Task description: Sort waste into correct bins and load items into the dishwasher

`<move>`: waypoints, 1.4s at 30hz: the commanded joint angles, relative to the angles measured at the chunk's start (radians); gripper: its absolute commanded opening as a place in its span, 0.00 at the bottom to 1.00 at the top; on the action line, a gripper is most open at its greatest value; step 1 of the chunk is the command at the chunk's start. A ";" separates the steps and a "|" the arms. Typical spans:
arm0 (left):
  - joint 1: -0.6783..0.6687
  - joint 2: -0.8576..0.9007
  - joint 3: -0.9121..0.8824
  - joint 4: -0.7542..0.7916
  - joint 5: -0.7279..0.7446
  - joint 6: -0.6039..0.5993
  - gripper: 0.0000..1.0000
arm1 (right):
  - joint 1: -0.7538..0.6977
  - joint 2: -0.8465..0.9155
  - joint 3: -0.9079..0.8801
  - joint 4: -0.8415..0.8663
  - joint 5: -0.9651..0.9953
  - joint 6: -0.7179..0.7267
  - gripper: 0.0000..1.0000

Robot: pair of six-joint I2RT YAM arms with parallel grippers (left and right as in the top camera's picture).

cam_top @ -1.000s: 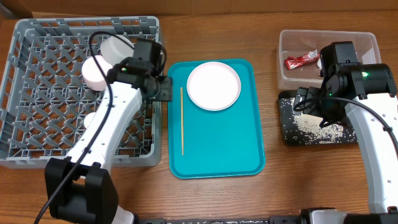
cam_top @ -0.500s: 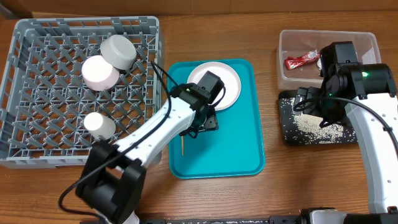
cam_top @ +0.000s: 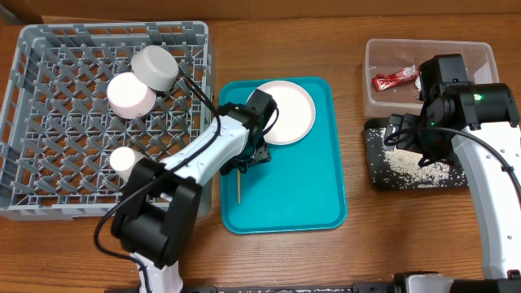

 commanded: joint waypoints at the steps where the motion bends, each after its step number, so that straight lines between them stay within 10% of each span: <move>1: -0.001 0.079 -0.003 0.032 0.052 0.050 0.72 | -0.003 -0.010 0.024 0.005 0.004 0.005 1.00; 8: 0.000 0.135 -0.001 0.034 0.101 0.074 0.04 | -0.003 -0.010 0.024 0.007 0.004 0.004 1.00; 26: 0.124 -0.361 0.034 -0.034 -0.002 0.270 0.04 | -0.003 -0.010 0.024 0.008 0.004 0.005 1.00; 42: 0.371 -0.230 0.034 -0.013 0.021 0.693 0.04 | -0.003 -0.010 0.024 0.004 0.004 0.005 1.00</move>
